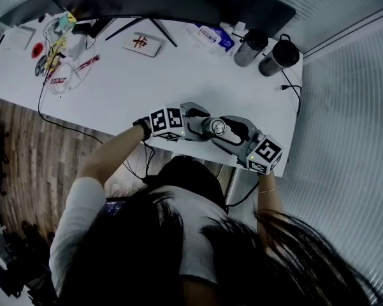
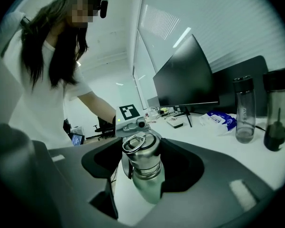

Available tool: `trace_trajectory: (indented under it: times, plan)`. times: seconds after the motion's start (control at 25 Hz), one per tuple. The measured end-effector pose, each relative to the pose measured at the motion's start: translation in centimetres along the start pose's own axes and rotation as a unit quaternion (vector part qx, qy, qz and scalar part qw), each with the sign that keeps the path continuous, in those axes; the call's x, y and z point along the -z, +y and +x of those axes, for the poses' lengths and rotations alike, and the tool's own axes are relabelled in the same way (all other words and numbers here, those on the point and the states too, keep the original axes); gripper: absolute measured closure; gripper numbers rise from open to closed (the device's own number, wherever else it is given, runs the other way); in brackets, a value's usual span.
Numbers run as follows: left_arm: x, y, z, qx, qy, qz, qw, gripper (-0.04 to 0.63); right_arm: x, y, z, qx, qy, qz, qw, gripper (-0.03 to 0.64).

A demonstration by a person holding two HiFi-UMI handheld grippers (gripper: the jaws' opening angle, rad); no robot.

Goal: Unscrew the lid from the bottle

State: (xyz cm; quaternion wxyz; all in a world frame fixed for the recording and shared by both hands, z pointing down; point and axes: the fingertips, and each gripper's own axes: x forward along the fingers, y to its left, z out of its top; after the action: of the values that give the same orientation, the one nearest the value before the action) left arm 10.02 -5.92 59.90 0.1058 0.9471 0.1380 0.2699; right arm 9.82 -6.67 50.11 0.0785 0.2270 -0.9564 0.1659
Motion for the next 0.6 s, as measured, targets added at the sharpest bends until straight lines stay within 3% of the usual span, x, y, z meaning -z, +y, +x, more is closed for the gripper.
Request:
trace_trajectory:
  times: [0.28, 0.6]
  plan:
    - [-1.0, 0.2, -2.3, -0.063, -0.035, -0.025, 0.9971, 0.227, -3.1, -0.3, -2.3, 0.071, -0.046, 0.012, 0.996, 0.362]
    - [-5.2, -0.5, -6.1, -0.131, -0.091, -0.014, 0.9872, 0.230, -6.8, 0.6, -5.2, 0.144, -0.097, 0.005, 0.985, 0.362]
